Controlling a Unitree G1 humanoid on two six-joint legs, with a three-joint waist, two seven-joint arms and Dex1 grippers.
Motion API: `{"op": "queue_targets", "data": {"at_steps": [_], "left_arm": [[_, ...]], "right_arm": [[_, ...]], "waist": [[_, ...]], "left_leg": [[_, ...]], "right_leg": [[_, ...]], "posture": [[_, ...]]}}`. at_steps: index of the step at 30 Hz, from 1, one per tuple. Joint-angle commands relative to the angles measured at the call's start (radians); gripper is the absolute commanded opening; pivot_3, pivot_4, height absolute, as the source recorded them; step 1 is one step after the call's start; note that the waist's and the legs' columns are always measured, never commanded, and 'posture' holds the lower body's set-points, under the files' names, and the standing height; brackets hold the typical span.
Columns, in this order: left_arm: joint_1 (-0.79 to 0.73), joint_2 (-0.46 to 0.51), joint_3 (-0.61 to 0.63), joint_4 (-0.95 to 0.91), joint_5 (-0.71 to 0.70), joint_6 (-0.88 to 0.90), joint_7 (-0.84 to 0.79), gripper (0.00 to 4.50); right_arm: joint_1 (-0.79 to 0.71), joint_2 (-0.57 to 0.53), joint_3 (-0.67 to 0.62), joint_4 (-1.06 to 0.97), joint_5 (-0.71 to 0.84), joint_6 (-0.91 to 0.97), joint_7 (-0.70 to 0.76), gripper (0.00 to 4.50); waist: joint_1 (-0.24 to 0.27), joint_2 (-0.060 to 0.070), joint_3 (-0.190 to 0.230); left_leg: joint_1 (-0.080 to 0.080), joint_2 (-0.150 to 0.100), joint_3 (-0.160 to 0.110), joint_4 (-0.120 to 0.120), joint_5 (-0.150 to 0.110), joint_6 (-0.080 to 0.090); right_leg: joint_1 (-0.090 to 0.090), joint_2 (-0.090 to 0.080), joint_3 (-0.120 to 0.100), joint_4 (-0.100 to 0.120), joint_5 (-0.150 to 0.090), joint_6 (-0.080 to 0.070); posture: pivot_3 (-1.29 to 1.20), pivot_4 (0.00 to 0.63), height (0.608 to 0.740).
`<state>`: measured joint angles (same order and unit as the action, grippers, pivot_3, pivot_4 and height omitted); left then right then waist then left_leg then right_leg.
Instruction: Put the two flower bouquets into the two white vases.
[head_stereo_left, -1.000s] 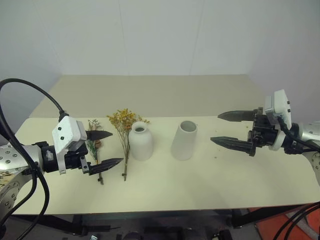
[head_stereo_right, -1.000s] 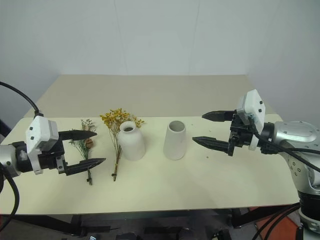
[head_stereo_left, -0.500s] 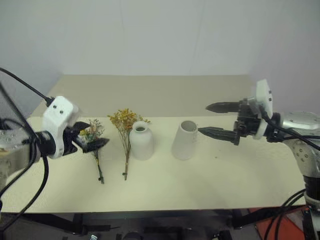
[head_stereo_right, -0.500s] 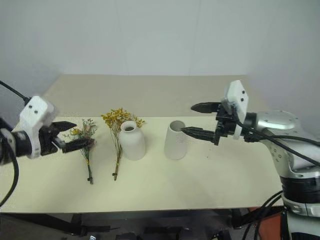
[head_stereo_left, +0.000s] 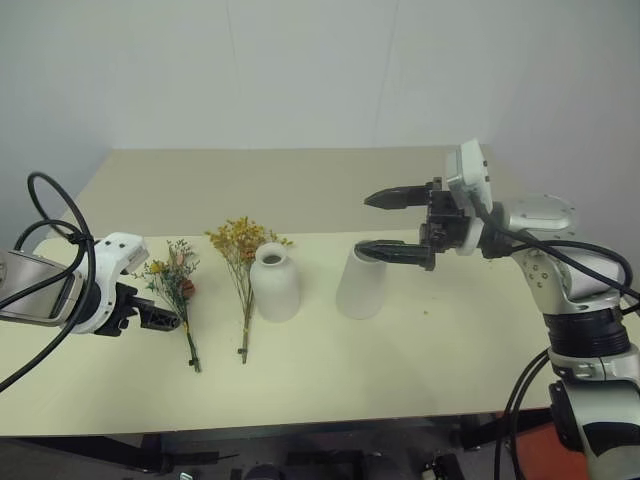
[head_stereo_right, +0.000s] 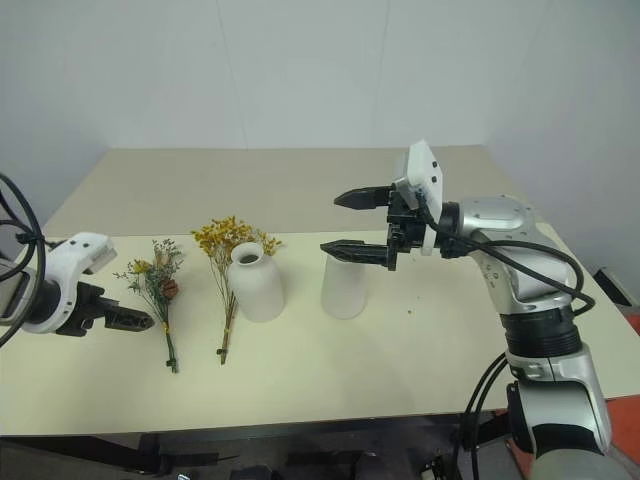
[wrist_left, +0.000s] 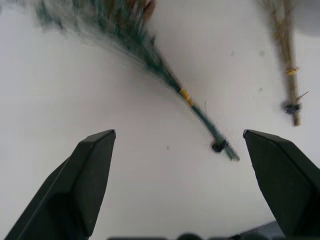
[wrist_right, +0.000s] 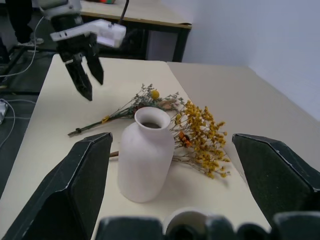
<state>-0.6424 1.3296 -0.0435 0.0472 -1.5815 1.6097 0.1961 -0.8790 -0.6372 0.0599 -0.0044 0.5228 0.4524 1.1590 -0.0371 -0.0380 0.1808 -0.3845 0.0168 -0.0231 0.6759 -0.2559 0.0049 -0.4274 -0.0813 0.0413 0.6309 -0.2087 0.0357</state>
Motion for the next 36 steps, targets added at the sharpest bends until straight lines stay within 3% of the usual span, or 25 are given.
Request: {"op": "queue_targets", "data": {"at_steps": [1, 3, 5, 10, 29, 32, 36], "left_arm": [[0.005, -0.009, -0.061, 0.117, -0.202, -0.062, 0.255, 4.48], [0.011, -0.005, -0.114, 0.131, -0.341, -0.137, 0.358, 4.48], [0.005, -0.035, -0.14, 0.139, -0.388, -0.182, 0.438, 4.48], [-0.026, -0.138, -0.141, 0.166, -0.391, -0.221, 0.549, 4.48], [-0.216, -0.321, -0.204, 0.415, -0.343, -0.177, 0.702, 4.48], [-0.227, -0.373, -0.187, 0.476, -0.271, -0.171, 0.705, 3.9], [-0.244, -0.416, -0.145, 0.521, -0.195, -0.132, 0.685, 2.7]], "right_arm": [[-0.037, 0.025, -0.011, 0.017, -0.011, -0.047, 0.013, 4.5], [-0.04, 0.035, -0.015, 0.022, -0.011, -0.051, 0.018, 4.5], [-0.041, 0.04, -0.017, 0.024, -0.01, -0.055, 0.022, 4.5], [-0.03, 0.044, -0.031, 0.005, -0.002, -0.051, 0.018, 4.5], [0.029, 0.042, -0.07, -0.083, 0.035, -0.023, -0.02, 4.5], [0.034, 0.04, -0.073, -0.093, 0.038, -0.019, -0.025, 4.5], [0.043, 0.035, -0.08, -0.108, 0.043, -0.011, -0.03, 4.5]], "waist": [[0.0, 0.0, 0.0], [0.001, 0.0, 0.0], [0.003, 0.0, 0.0], [0.02, 0.0, 0.0], [0.022, 0.0, 0.0], [0.023, 0.0, 0.0], [0.024, 0.001, -0.001]], "left_leg": [[0.0, 0.0, 0.0, 0.0, 0.0, 0.0], [-0.001, 0.0, -0.001, 0.0, 0.0, -0.001], [-0.002, -0.001, -0.003, 0.0, 0.0, -0.009], [-0.003, -0.004, 0.0, 0.0, 0.002, -0.013], [-0.003, -0.004, -0.001, 0.0, 0.003, -0.016], [-0.002, -0.005, -0.001, 0.0, 0.003, -0.016], [0.001, -0.005, -0.001, 0.0, 0.003, -0.016]], "right_leg": [[0.0, 0.0, 0.0, 0.0, 0.0, 0.0], [-0.001, 0.0, 0.0, 0.0, 0.0, 0.0], [-0.003, -0.002, 0.0, 0.001, 0.001, -0.001], [-0.003, -0.005, -0.001, 0.0, 0.002, 0.001], [-0.002, -0.005, -0.003, 0.0, 0.002, 0.001], [0.0, -0.005, -0.003, 0.0, 0.002, 0.001], [0.003, -0.005, -0.003, 0.0, 0.002, 0.001]], "posture": [[0.0, 0.15, 0.74], [0.0, 0.15, 0.74], [0.0, 0.15, 0.74], [0.0, 0.15, 0.74], [0.0, 0.15, 0.74], [0.0, 0.15, 0.74], [0.0, 0.15, 0.74]]}}
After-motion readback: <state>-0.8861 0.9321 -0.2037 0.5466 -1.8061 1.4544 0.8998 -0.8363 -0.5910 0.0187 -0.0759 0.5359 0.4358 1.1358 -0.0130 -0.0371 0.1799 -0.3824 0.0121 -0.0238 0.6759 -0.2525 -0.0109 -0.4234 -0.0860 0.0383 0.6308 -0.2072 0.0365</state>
